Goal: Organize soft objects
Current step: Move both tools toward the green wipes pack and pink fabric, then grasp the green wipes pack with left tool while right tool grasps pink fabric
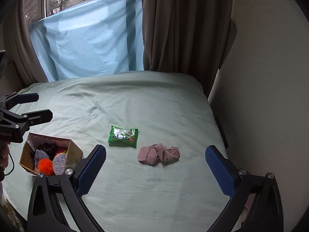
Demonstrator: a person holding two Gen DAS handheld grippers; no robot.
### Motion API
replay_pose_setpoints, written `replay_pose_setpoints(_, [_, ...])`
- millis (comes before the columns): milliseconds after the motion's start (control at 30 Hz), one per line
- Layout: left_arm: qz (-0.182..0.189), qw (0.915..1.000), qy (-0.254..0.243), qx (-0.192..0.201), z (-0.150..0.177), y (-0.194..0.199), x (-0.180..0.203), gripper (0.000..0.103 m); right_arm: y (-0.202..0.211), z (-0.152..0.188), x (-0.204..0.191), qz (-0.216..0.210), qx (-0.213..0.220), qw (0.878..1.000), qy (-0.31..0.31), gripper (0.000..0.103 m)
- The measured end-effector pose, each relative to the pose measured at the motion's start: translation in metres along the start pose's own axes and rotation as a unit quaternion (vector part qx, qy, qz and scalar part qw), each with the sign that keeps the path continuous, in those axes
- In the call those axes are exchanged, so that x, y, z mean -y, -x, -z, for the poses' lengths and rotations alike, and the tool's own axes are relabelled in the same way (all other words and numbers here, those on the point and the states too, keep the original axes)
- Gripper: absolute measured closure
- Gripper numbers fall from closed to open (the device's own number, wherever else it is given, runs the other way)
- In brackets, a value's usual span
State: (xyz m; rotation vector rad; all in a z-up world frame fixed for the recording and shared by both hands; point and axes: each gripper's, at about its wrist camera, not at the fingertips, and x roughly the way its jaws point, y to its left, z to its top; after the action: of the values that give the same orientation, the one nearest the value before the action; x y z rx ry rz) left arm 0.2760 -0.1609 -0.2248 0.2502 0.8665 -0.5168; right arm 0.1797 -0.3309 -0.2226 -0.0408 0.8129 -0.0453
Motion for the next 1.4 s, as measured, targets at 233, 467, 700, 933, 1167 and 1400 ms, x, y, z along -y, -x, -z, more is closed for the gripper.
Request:
replay_pose_setpoints(233, [0.028, 0.9886, -0.129, -0.072, -0.022, -0.129, 0.022, 0.0, -0.093, 0.016, 0.032, -0.035, -0.028, 0.999, 0.02, 0.0])
replay_pose_setpoints(467, [0.053, 0.9571, -0.251, -0.135, -0.016, -0.231, 0.029, 0.0, -0.174, 0.039, 0.034, -0.069, -0.053, 0.996, 0.037, 0.0])
replay_pose_setpoints(700, [0.087, 0.9289, -0.29, -0.214, 0.016, -0.316, 0.023, 0.0, -0.242, 0.06, 0.033, -0.084, -0.099, 0.99, 0.049, 0.0])
replay_pose_setpoints(933, [0.108, 0.9126, -0.309, -0.245, 0.037, -0.355, 0.021, 0.003, -0.282, 0.073, 0.03, -0.096, -0.124, 0.985, 0.068, 0.001])
replay_pose_setpoints(1167, [0.133, 0.9129, -0.306, -0.235, 0.033, -0.358, 0.016, 0.021, -0.302, 0.079, 0.032, -0.097, -0.143, 0.983, 0.063, 0.001])
replay_pose_setpoints(1400, [0.127, 0.9195, -0.286, -0.238, 0.024, -0.35, 0.001, 0.049, -0.294, 0.077, 0.024, -0.107, -0.145, 0.981, 0.074, 0.051])
